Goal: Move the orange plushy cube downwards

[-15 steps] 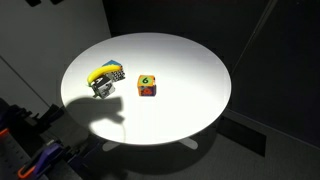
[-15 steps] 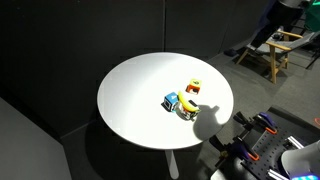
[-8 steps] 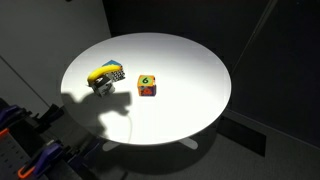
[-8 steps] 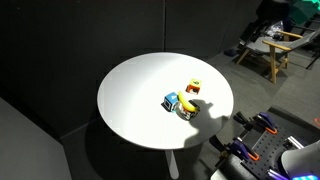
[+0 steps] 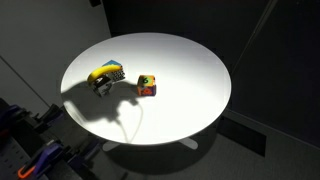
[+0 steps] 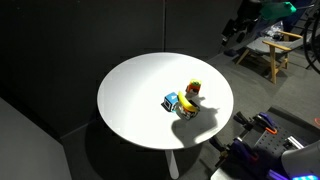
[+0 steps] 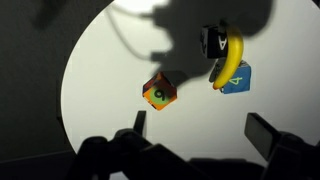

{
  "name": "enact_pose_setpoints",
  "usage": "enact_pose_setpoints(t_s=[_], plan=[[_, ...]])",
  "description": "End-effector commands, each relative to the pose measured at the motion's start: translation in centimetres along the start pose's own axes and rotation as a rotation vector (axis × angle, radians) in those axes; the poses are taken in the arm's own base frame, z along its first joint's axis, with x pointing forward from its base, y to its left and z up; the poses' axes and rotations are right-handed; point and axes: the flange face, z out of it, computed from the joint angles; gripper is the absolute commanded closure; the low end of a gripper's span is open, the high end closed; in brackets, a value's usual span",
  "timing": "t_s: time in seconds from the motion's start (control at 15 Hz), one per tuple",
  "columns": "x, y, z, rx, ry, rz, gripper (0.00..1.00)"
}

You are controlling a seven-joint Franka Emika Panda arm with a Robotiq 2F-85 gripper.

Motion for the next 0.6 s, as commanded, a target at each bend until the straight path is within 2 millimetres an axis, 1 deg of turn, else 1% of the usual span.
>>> enact_pose_setpoints(t_s=[0.0,0.27,0.53], plan=[[3.2,0.0,1.7,-0.011,-0.021,0.024,0.0],[5.2,0.2,4.5,-0.022,-0.059,-0.024,0.0],[6.8,0.5,7.6,-0.02,-0.097,-0.079,0.0]])
